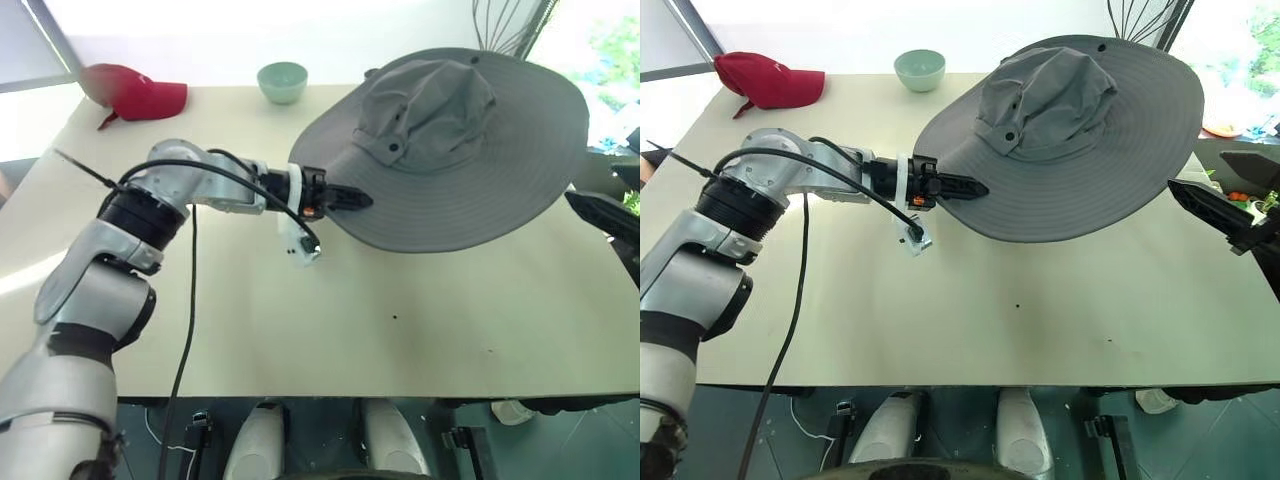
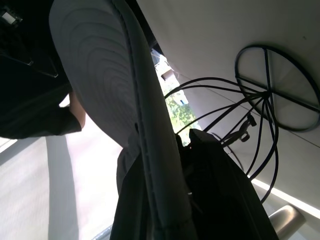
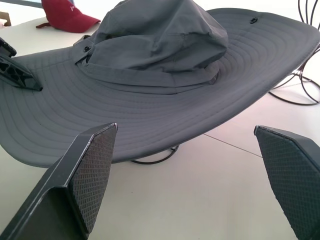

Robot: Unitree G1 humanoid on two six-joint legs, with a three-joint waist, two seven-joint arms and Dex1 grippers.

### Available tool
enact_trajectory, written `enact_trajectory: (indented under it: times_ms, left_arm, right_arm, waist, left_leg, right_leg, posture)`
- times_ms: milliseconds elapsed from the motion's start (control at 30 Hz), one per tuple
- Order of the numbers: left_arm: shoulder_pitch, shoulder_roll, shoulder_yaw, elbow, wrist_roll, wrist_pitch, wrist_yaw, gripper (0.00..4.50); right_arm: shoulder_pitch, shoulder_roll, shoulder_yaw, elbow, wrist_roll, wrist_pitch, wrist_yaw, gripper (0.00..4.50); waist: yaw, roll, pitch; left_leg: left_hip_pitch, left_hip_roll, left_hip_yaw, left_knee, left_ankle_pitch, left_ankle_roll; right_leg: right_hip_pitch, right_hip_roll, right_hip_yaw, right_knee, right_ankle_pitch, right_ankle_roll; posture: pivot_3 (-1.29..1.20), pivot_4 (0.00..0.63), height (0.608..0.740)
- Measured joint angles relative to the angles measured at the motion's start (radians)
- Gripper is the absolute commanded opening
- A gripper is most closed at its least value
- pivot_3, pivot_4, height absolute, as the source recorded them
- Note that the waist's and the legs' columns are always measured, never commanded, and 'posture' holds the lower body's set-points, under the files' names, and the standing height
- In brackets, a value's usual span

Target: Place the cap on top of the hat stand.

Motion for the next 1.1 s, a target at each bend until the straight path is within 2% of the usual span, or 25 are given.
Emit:
enact_trajectory:
  times_ms: [167,300,633,833,900,967,1100]
  left_arm:
    - [-0.088,0.023,-0.138,0.021,0.151,0.009,0.187,0.25]
    - [-0.129,0.023,-0.207,0.052,0.209,0.028,0.321,0.25]
    - [-0.147,-0.031,-0.270,0.233,0.168,0.019,0.415,0.25]
    - [-0.191,-0.038,-0.371,0.239,0.247,0.067,0.530,0.25]
    - [-0.207,-0.074,-0.349,0.326,0.171,0.007,0.500,0.25]
    - [-0.207,-0.118,-0.283,0.434,0.020,-0.094,0.415,0.25]
    - [-0.201,-0.132,-0.218,0.496,-0.138,-0.187,0.282,0.25]
  right_arm:
    - [-0.002,0.000,0.012,0.003,0.000,-0.006,-0.006,4.50]
    - [0.005,0.006,0.014,0.002,0.000,-0.015,-0.010,4.50]
    - [0.108,0.005,-0.029,-0.003,-0.054,-0.031,0.043,4.50]
    - [0.111,-0.006,-0.043,-0.004,-0.060,-0.030,0.047,4.50]
    - [0.112,-0.005,-0.043,-0.014,-0.058,-0.027,0.040,4.50]
    - [0.115,0.000,-0.043,-0.031,-0.055,-0.023,0.035,4.50]
    - [0.124,0.019,-0.043,-0.047,-0.051,-0.021,0.021,4.50]
  waist:
    - [0.002,0.000,0.000]
    - [0.002,-0.001,0.000]
    - [0.001,-0.001,0.001]
    - [0.003,-0.003,0.002]
    - [0.004,-0.003,0.001]
    - [0.004,-0.003,0.002]
    - [0.002,-0.003,0.002]
  left_leg:
    - [0.000,0.000,0.000,0.000,0.000,0.000]
    - [-0.001,0.000,0.000,0.000,0.000,0.000]
    - [-0.001,-0.001,0.000,0.000,0.000,0.000]
    - [-0.001,-0.001,0.000,0.000,0.000,0.000]
    - [-0.001,-0.001,0.000,0.000,0.000,0.000]
    - [-0.001,-0.001,0.001,0.000,0.000,0.000]
    - [-0.001,-0.001,0.001,0.000,0.000,0.000]
  right_leg:
    - [0.000,0.000,0.000,-0.001,0.000,0.001]
    - [0.000,0.000,0.000,-0.001,0.000,0.001]
    - [0.000,-0.001,0.000,-0.002,0.000,0.001]
    - [0.000,-0.001,0.000,-0.002,-0.001,0.002]
    - [0.000,-0.002,0.000,-0.002,-0.001,0.002]
    - [0.000,-0.002,0.000,-0.002,0.000,0.002]
    - [0.000,-0.002,0.000,-0.002,-0.001,0.002]
  posture:
    - [0.00,0.150,0.740]
    - [0.00,0.150,0.740]
    - [0.00,0.150,0.740]
    - [0.00,0.150,0.740]
    - [0.00,0.150,0.740]
    - [0.00,0.150,0.740]
    - [0.00,0.150,0.740]
